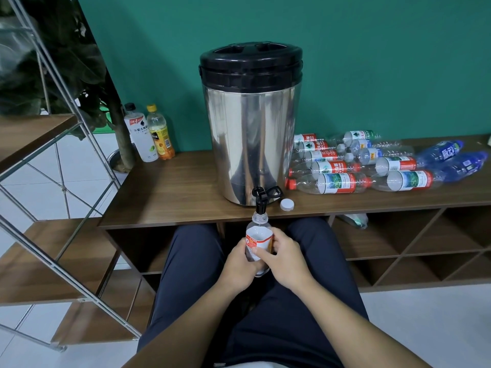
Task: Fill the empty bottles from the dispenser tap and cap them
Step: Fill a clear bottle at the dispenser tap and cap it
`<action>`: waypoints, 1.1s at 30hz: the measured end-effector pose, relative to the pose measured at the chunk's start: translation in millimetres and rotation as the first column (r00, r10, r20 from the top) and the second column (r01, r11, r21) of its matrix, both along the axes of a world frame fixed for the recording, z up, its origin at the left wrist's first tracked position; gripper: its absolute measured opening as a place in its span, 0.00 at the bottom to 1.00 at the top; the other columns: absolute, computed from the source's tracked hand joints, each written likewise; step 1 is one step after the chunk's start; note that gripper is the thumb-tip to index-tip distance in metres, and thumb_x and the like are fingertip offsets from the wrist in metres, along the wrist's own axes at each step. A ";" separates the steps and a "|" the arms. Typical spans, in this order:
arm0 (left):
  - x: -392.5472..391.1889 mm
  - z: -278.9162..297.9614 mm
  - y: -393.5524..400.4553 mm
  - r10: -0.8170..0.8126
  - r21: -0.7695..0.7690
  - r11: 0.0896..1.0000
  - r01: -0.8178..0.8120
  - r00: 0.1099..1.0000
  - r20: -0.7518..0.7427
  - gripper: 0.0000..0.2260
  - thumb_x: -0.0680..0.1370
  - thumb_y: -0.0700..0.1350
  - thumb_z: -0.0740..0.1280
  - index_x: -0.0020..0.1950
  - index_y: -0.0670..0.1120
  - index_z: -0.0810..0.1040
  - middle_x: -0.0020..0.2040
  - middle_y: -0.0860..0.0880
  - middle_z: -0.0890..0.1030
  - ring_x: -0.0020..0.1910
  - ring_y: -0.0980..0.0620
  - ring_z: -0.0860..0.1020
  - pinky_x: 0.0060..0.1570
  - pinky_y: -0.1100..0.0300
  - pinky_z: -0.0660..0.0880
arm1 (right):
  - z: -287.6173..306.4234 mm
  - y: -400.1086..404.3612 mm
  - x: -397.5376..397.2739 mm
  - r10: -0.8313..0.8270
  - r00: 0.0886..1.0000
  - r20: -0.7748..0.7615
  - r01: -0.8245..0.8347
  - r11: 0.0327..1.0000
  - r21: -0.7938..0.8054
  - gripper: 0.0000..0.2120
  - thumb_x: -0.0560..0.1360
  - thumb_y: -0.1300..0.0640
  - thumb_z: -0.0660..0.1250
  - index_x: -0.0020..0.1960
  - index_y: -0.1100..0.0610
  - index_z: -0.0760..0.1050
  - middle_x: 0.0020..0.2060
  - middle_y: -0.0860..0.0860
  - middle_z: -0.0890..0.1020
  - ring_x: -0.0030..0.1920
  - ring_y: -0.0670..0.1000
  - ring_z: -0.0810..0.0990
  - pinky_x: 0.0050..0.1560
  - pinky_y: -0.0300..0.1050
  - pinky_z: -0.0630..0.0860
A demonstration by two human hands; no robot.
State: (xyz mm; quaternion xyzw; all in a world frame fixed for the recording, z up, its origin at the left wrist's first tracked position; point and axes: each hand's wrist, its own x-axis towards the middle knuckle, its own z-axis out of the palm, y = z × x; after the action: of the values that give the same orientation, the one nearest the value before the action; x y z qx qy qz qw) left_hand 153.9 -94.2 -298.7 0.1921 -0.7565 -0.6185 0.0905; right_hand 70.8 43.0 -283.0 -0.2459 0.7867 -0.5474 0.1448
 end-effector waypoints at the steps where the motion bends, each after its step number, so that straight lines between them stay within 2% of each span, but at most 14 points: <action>1: 0.1 0.1 -0.2 -0.001 0.000 1.000 0.001 1.000 0.001 0.24 0.75 0.33 0.77 0.68 0.51 0.81 0.58 0.55 0.89 0.57 0.58 0.87 0.56 0.67 0.81 | 0.4 0.1 0.3 0.002 1.000 0.000 -0.002 1.000 -0.003 0.22 0.76 0.54 0.82 0.67 0.44 0.81 0.55 0.40 0.89 0.56 0.42 0.88 0.60 0.49 0.86; 11: -1.6 -4.8 -2.0 -0.003 -0.009 1.000 0.003 1.000 -0.001 0.24 0.75 0.34 0.77 0.68 0.52 0.81 0.59 0.55 0.89 0.58 0.57 0.87 0.60 0.61 0.82 | 0.4 -0.2 0.3 0.004 1.000 0.007 -0.004 1.000 -0.010 0.21 0.76 0.54 0.82 0.66 0.44 0.81 0.55 0.41 0.90 0.56 0.42 0.88 0.59 0.49 0.87; 16: -2.3 -7.4 -3.2 -0.015 -0.002 1.000 0.015 1.000 0.001 0.24 0.74 0.38 0.78 0.68 0.54 0.81 0.59 0.54 0.89 0.59 0.54 0.87 0.64 0.53 0.83 | -1.4 -0.3 -0.1 0.001 1.000 0.017 -0.001 1.000 -0.013 0.21 0.76 0.54 0.82 0.66 0.44 0.81 0.55 0.41 0.90 0.56 0.43 0.89 0.60 0.51 0.87; 33: -1.5 -4.5 -2.3 -0.010 0.004 1.000 0.010 1.000 0.007 0.24 0.75 0.35 0.77 0.68 0.53 0.81 0.59 0.55 0.89 0.59 0.57 0.87 0.63 0.58 0.82 | -0.1 0.2 0.3 0.002 1.000 0.019 -0.001 1.000 -0.016 0.20 0.76 0.54 0.82 0.65 0.44 0.82 0.54 0.41 0.90 0.55 0.43 0.89 0.60 0.52 0.87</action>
State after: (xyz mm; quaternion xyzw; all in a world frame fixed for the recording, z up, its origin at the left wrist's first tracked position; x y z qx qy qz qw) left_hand 152.3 -96.4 -303.2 0.1908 -0.7565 -0.6199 0.0843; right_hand 71.1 43.2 -283.1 -0.2425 0.7807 -0.5559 0.1507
